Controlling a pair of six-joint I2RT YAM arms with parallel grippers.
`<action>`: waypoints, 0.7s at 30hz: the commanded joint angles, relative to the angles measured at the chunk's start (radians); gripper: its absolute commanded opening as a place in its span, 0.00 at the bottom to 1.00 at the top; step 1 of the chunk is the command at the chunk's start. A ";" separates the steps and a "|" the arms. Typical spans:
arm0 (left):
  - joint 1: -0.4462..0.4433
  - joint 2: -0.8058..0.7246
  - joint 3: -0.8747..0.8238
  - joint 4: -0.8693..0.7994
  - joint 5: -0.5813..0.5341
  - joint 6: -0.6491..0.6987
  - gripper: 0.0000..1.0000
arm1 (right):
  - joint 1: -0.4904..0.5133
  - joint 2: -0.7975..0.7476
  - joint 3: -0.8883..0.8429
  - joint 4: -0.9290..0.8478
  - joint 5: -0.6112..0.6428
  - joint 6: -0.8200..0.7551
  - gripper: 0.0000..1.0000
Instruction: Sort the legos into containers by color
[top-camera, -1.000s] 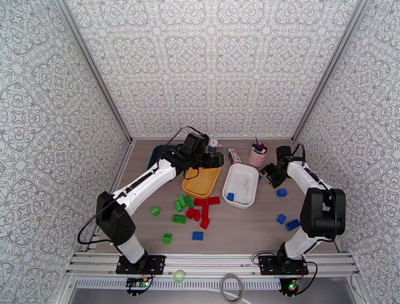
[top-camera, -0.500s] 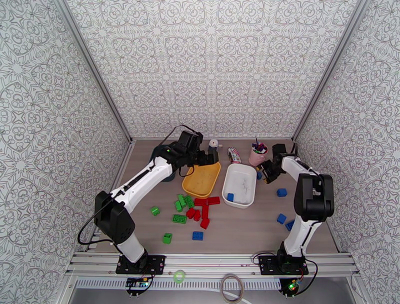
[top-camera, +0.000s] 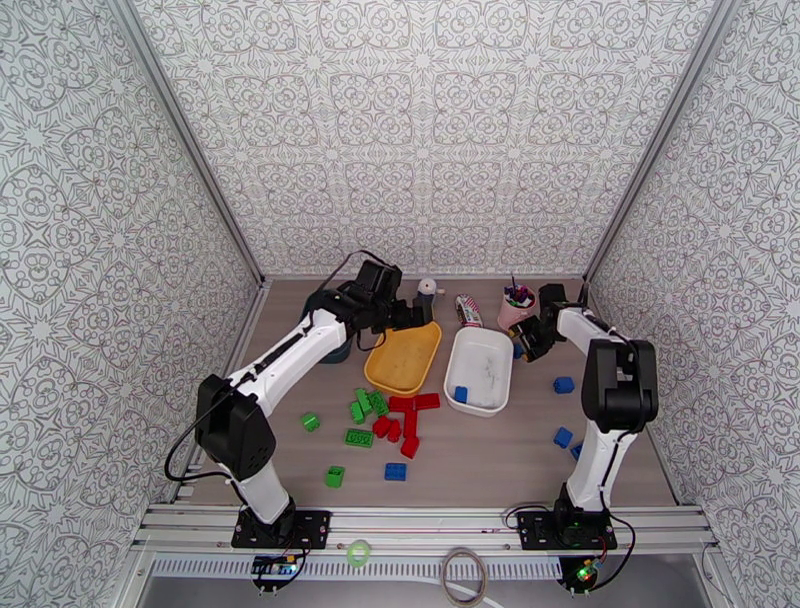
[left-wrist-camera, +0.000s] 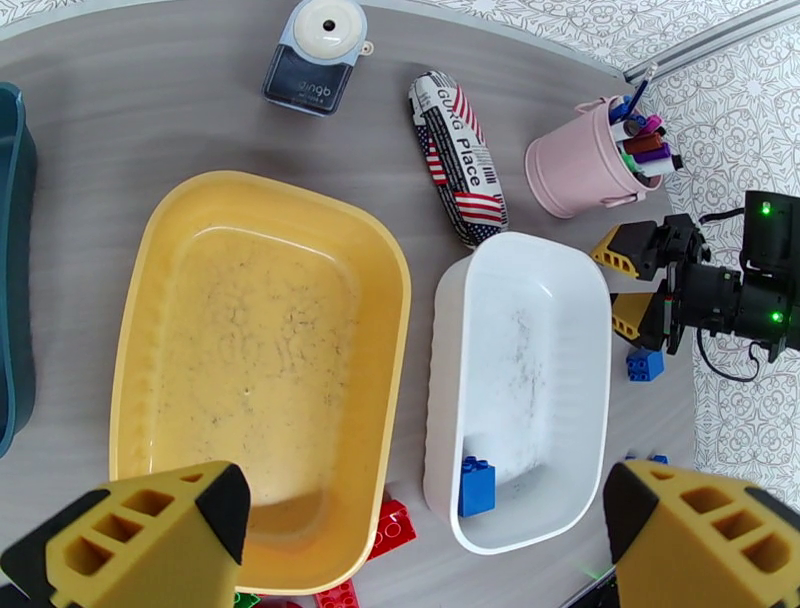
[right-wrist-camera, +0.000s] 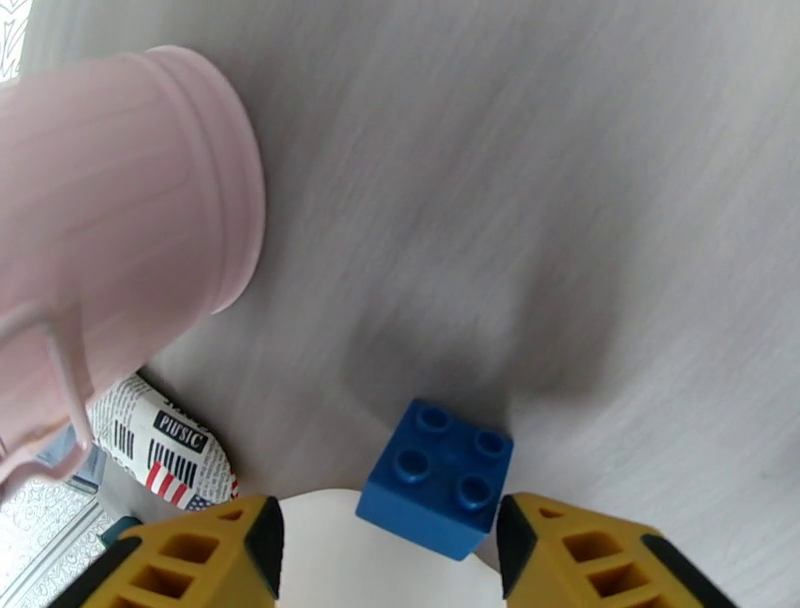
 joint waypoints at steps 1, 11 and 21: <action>0.010 0.006 0.034 -0.017 0.012 0.019 0.99 | 0.006 0.039 0.030 -0.030 0.021 0.021 0.60; 0.013 0.001 0.023 -0.020 -0.003 0.014 0.99 | 0.007 0.063 0.033 -0.022 0.023 0.022 0.56; 0.013 -0.021 0.012 -0.020 -0.075 0.007 0.99 | 0.006 0.010 -0.011 -0.018 0.041 -0.012 0.42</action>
